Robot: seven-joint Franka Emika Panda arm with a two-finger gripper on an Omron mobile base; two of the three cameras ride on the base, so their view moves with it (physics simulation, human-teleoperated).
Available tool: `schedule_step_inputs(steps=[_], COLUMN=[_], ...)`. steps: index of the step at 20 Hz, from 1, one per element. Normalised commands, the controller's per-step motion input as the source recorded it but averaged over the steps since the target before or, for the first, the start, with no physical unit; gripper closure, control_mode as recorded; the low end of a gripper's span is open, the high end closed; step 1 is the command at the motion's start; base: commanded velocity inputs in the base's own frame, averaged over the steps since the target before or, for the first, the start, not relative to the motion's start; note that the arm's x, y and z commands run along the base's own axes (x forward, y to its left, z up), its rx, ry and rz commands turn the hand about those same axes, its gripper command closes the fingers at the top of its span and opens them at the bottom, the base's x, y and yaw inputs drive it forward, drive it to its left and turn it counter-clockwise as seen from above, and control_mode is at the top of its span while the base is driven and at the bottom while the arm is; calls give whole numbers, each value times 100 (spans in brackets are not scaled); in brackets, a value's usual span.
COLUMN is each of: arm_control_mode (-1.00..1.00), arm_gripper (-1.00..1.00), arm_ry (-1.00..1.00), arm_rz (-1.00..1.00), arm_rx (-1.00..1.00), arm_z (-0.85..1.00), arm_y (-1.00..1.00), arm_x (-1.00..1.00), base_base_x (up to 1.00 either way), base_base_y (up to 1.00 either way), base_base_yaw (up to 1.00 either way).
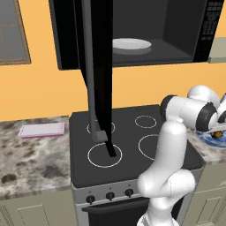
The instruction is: Pick the sweet potato from the microwave and place it on plate located on the counter.
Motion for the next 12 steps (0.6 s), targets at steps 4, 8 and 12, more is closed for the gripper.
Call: schedule_step_inputs(steps=[4, 8, 12], arm_control_mode=[-100, -100, -100], arm_gripper=[100, 100, 100], arm_ry=[0, 0, -9], arm_rz=[0, 0, 0], arm_rx=[1, 0, 0], arm_z=[-17, -28, -16], arm_y=[-2, 0, 0], arm_x=[3, 0, 4], base_base_x=[0, 0, 0], base_base_y=[0, 0, 0], base_base_yaw=[0, 0, 0])
